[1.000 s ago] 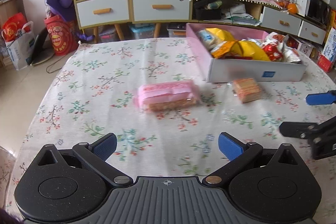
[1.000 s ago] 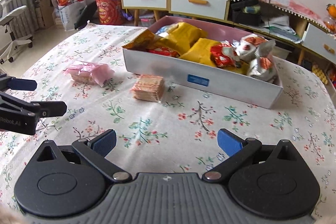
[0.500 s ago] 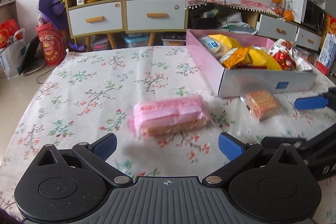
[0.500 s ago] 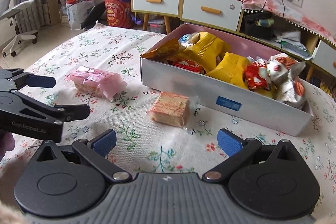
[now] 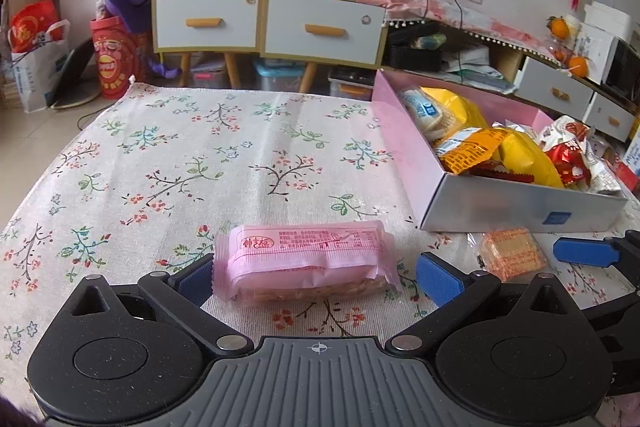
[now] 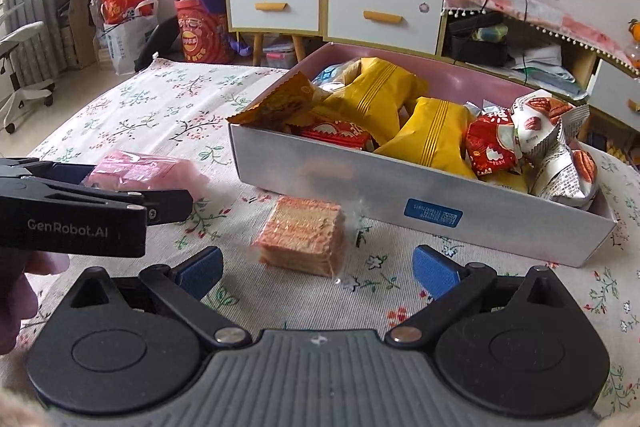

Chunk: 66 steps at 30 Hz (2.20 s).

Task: Organize snacks
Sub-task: 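Move both open tools toward the pink pack and the wafer block, then grasp the pink pack with the left tool while the right tool grasps the wafer block, then lift both held snacks and carry them over the pink box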

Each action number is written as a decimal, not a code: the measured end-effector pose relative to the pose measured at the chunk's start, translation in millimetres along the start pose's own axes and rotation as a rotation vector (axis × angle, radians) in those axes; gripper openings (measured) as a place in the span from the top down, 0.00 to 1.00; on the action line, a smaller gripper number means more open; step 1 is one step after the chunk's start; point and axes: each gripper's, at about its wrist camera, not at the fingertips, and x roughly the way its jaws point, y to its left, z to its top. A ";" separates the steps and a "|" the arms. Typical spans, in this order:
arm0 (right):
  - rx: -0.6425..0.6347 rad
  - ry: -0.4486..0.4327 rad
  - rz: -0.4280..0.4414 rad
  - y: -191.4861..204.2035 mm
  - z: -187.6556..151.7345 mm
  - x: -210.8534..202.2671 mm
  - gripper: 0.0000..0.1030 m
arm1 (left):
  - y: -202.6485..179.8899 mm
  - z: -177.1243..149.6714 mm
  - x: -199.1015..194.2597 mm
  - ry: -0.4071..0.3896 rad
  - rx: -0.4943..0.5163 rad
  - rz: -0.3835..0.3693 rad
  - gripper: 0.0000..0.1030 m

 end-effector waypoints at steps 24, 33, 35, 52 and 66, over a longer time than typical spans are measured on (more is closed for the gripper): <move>-0.030 -0.020 0.023 6.4 10.6 -3.2 0.61 | -4.8 4.8 -7.9 -0.013 0.008 0.030 0.26; -0.031 -0.020 0.056 6.8 11.3 -8.7 0.62 | -1.0 7.5 -14.7 -0.013 -0.017 0.004 0.29; -0.026 -0.019 0.061 6.1 11.5 -9.5 0.62 | -1.6 6.8 -15.7 -0.013 -0.011 0.003 0.29; 0.005 -0.074 0.115 -6.8 19.0 -30.5 0.62 | -2.5 11.7 -40.6 -0.051 -0.006 -0.049 0.29; 0.073 -0.149 0.088 -41.8 31.9 -50.6 0.62 | -27.8 35.5 -55.7 -0.094 0.013 -0.101 0.29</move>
